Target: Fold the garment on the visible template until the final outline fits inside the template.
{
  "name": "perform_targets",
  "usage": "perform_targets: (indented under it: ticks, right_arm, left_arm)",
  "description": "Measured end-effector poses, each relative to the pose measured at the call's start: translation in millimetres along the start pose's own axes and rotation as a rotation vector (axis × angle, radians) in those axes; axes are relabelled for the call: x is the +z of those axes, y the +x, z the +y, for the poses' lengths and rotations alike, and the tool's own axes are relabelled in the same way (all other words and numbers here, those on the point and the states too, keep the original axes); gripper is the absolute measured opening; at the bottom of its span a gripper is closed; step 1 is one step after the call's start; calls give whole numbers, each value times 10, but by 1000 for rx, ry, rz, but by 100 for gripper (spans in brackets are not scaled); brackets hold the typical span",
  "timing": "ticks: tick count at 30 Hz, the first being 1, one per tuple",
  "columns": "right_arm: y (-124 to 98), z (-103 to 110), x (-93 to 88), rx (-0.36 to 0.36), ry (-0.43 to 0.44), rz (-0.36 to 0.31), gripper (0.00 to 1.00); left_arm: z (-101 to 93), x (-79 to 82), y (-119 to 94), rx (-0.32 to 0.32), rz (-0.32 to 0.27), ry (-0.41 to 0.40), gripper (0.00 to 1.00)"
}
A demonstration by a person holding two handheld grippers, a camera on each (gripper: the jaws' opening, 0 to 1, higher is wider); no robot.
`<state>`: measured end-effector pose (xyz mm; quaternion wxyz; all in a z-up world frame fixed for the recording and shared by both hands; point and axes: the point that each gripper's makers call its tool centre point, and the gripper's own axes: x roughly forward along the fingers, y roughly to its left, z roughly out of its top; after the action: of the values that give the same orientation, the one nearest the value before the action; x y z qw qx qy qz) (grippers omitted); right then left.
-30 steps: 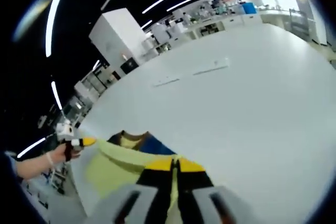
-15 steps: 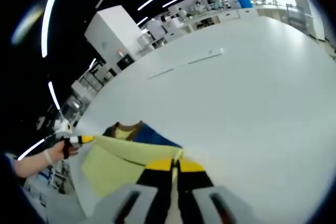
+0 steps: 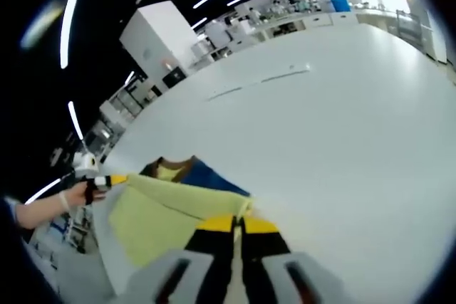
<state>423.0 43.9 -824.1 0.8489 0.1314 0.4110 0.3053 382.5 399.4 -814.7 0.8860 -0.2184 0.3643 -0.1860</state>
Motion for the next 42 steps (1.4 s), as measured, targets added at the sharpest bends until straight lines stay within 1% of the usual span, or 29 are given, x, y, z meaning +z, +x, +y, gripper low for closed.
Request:
perform_targets:
  ticks: [1,2,5,6,8,9,10,11,12,13,15,16,17,18,20,22,23,24,25,26,27,28,29,31,34,36,39,42]
  right_arm:
    - [-5,2,5,3,-9,1,0]
    - [-18,-2,17,3,-21,-4,0]
    - [-37,2,40,16,-51,-13,10]
    - [-48,6,49,18,-75,-16,13]
    - [-64,12,61,17,-123,-21,21]
    - [-70,15,61,13,-138,-24,25]
    - [-79,20,61,15,-166,-27,32]
    - [-84,28,57,20,-163,-29,38]
    - [-90,36,57,26,-162,-32,43]
    - [-101,55,52,34,-171,-35,48]
    - [-87,38,74,40,-191,-35,53]
    - [-94,42,69,44,-202,-35,57]
    - [-102,47,63,45,-214,-37,61]
    - [-104,56,62,51,-237,-39,65]
    - [-100,71,42,63,-250,-30,76]
    - [-106,115,5,83,-234,-26,87]
    - [-116,120,-20,77,-247,-18,89]
    - [-122,83,-22,53,-286,-16,90]
    - [-129,68,-17,33,-325,-22,90]
    - [-133,105,-48,41,-308,-18,91]
    - [-136,116,-58,46,-302,-14,91]
    - [-138,129,-58,56,-282,-14,91]
    - [-139,134,-50,60,-282,-17,91]
    - [-151,208,-48,76,-295,-24,91]
    - [-153,308,-55,111,-284,-31,91]
    - [-151,369,-82,123,-292,-28,89]
    - [-160,441,-126,138,-296,-25,88]
    - [-165,509,-171,157,-307,-17,88]
  left_arm:
    - [-1,-9,-1,-1,8,-4,1]
    - [-31,-11,-15,-14,10,16,3]
    - [-82,9,-46,-25,0,66,17]
    - [-103,24,-55,-35,-6,92,21]
    - [-86,50,-56,-40,-6,128,28]
    - [-99,58,-62,-44,-8,145,33]
    - [-100,85,-56,-57,-14,169,38]
    - [-135,89,-61,-75,-14,186,44]
    - [-159,89,-64,-86,-12,198,51]
    - [-187,93,-60,-109,-13,229,58]
    - [-196,89,-59,-111,-6,268,72]
    - [-238,91,-62,-134,-11,313,78]
    - [-226,85,-61,-133,-5,314,83]
    - [-232,89,-59,-142,-5,322,86]
    - [-252,73,-60,-160,0,334,91]
    - [-285,35,-69,-178,13,360,96]
    - [-296,21,-72,-179,17,368,99]
    - [-311,-15,-84,-178,32,398,98]
    - [-342,-27,-92,-178,30,416,99]
    - [-431,-68,-108,-185,30,430,99]
    - [-442,-90,-119,-188,43,431,99]
    - [-460,-92,-129,-196,41,431,99]
    - [-466,-94,-137,-199,40,430,99]
    - [-511,-106,-166,-207,36,429,99]
    - [-541,-121,-176,-218,41,431,99]
    - [-618,-200,-208,-231,46,428,98]
    - [-649,-254,-217,-242,53,431,97]
    - [-664,-335,-217,-258,72,425,96]
